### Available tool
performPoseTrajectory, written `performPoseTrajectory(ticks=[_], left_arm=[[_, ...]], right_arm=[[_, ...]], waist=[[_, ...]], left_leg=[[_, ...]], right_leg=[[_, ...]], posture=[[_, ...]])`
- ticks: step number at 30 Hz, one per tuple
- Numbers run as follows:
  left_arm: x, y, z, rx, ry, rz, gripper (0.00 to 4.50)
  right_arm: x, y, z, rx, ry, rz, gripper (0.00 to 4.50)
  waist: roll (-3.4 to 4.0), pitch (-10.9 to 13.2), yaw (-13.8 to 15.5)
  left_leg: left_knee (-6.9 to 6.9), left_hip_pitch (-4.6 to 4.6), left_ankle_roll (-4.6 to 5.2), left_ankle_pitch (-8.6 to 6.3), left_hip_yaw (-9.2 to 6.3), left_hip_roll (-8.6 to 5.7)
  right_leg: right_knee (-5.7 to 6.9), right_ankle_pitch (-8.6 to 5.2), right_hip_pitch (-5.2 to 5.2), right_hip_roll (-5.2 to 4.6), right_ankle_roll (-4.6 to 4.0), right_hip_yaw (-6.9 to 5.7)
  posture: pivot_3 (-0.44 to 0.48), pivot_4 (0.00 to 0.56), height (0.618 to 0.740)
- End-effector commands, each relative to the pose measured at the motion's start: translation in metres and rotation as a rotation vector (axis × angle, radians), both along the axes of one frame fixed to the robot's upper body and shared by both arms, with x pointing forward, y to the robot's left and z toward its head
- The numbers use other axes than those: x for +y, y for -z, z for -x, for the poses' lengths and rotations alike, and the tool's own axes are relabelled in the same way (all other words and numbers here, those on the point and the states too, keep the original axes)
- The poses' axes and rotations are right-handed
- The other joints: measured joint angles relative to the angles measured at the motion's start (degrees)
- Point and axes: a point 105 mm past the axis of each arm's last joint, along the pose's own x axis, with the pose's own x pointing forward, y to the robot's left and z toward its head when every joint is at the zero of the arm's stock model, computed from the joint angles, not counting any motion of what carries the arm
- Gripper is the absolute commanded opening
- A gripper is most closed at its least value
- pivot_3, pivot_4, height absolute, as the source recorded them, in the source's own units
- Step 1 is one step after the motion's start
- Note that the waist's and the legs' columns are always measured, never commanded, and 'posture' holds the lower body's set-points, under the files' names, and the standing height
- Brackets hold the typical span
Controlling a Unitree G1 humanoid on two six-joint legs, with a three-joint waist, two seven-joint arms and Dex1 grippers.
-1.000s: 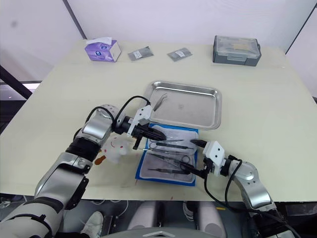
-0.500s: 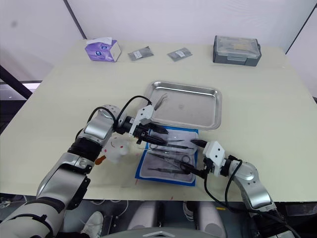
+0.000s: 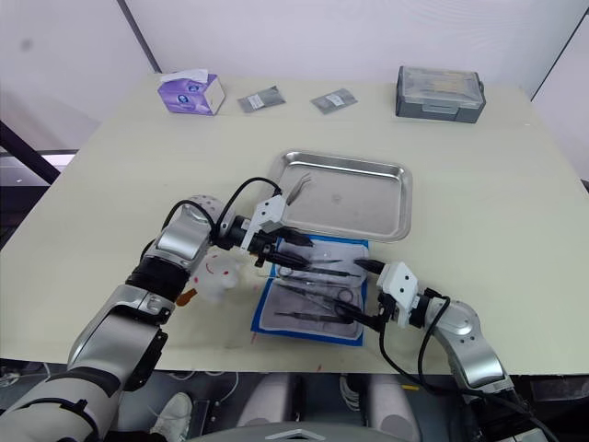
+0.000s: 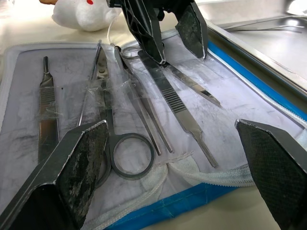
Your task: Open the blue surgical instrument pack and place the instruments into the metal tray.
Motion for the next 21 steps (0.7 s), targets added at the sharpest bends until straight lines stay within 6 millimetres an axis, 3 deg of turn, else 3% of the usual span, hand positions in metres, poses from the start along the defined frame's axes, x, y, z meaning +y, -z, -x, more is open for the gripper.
performPoseTrajectory(ticks=[1, 15, 21], left_arm=[[0.007, -0.002, -0.003, -0.065, 0.016, -0.045, 2.37], [0.007, 0.010, 0.002, -0.074, 0.075, -0.095, 2.37], [0.010, 0.014, -0.009, -0.161, 0.040, -0.165, 2.37]], right_arm=[[0.000, 0.029, 0.010, 0.118, 0.000, 0.053, 4.50], [0.001, 0.029, 0.009, 0.115, -0.001, 0.051, 4.50], [0.002, 0.029, 0.008, 0.112, -0.001, 0.050, 4.50]], waist=[[0.00, 0.00, -0.03], [-0.01, -0.02, -0.06], [-0.02, -0.03, -0.06]], left_leg=[[0.00, 0.00, 0.00, 0.00, 0.01, 0.00], [0.00, 0.03, 0.00, 0.00, 0.02, 0.00], [0.00, 0.05, 0.00, 0.00, 0.01, 0.00]], right_leg=[[0.00, 0.00, 0.00, 0.00, 0.00, 0.00], [0.01, 0.00, 0.01, 0.01, 0.00, 0.01], [0.02, 0.00, 0.03, 0.01, 0.00, 0.01]], posture=[[0.000, 0.150, 0.740], [0.000, 0.150, 0.740], [0.000, 0.150, 0.740]])
